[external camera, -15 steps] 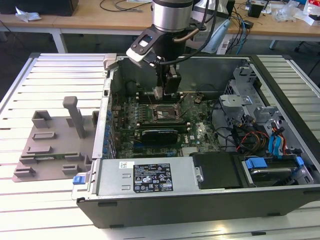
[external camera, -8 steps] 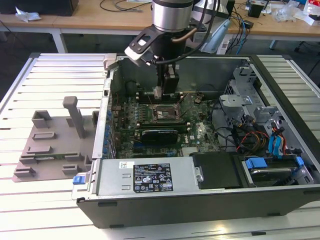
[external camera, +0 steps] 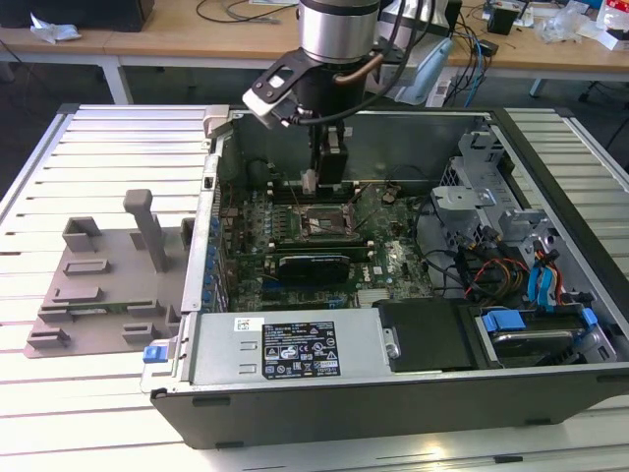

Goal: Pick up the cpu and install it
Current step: 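Place the cpu into insertion slot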

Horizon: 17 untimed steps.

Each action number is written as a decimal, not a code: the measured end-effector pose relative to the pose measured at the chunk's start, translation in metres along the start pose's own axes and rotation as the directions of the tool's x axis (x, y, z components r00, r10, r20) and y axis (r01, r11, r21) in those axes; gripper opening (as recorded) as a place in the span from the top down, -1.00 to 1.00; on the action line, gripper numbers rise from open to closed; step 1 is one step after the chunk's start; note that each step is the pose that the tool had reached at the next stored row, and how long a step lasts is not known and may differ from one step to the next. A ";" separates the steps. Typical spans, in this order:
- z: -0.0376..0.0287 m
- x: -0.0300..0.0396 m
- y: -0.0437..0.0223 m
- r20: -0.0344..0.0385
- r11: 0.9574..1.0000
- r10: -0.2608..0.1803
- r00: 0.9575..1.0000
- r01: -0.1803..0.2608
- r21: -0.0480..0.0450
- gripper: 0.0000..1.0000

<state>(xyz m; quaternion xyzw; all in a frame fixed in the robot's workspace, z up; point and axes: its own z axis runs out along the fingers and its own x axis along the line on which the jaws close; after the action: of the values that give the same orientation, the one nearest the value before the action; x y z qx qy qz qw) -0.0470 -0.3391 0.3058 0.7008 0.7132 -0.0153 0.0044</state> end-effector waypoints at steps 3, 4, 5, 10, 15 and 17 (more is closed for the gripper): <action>0.0000 0.0000 0.0000 0.000 1.000 0.028 1.000 -0.028 0.001 -0.09; 0.0001 0.0000 0.0000 -0.001 0.999 0.034 0.999 -0.034 0.001 -0.09; 0.0001 0.0000 0.0000 -0.001 0.999 0.041 0.999 -0.041 0.001 -0.09; 0.0002 0.0000 0.0000 -0.001 0.994 0.106 0.994 -0.105 0.003 -0.09; 0.0003 0.0000 0.0000 -0.002 0.994 0.110 0.994 -0.110 0.003 -0.09; 0.0005 0.0000 0.0000 -0.001 0.998 0.055 0.998 -0.055 0.002 -0.09</action>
<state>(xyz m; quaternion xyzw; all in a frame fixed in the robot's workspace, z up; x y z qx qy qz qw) -0.0470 -0.3391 0.3053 0.7202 0.6936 -0.0154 0.0039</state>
